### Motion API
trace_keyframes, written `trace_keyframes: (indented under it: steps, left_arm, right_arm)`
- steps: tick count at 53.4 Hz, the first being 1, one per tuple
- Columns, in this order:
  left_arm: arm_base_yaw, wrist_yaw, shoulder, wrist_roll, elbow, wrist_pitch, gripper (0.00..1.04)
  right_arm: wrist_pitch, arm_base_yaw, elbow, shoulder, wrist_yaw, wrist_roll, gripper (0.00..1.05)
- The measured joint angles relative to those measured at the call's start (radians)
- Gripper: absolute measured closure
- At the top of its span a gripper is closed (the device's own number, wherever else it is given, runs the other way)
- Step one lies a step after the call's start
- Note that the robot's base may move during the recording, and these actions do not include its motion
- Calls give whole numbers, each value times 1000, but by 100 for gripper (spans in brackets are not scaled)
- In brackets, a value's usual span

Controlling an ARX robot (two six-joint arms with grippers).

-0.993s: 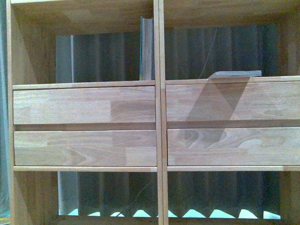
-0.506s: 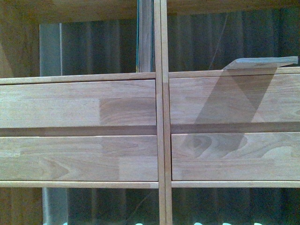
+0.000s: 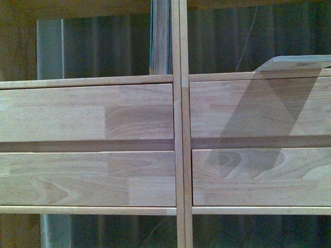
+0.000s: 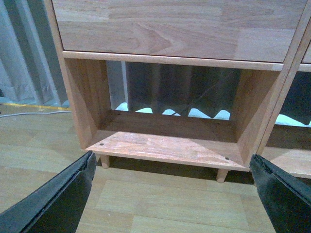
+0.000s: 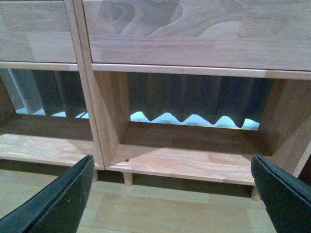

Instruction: Organize books on shelf

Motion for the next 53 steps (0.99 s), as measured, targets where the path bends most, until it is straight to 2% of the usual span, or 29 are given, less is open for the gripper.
trace_keyframes:
  steps: [53]
  left_arm:
    - [0, 0, 0, 0, 0, 0, 7]
  right_arm:
    - [0, 0, 0, 0, 0, 0, 7]
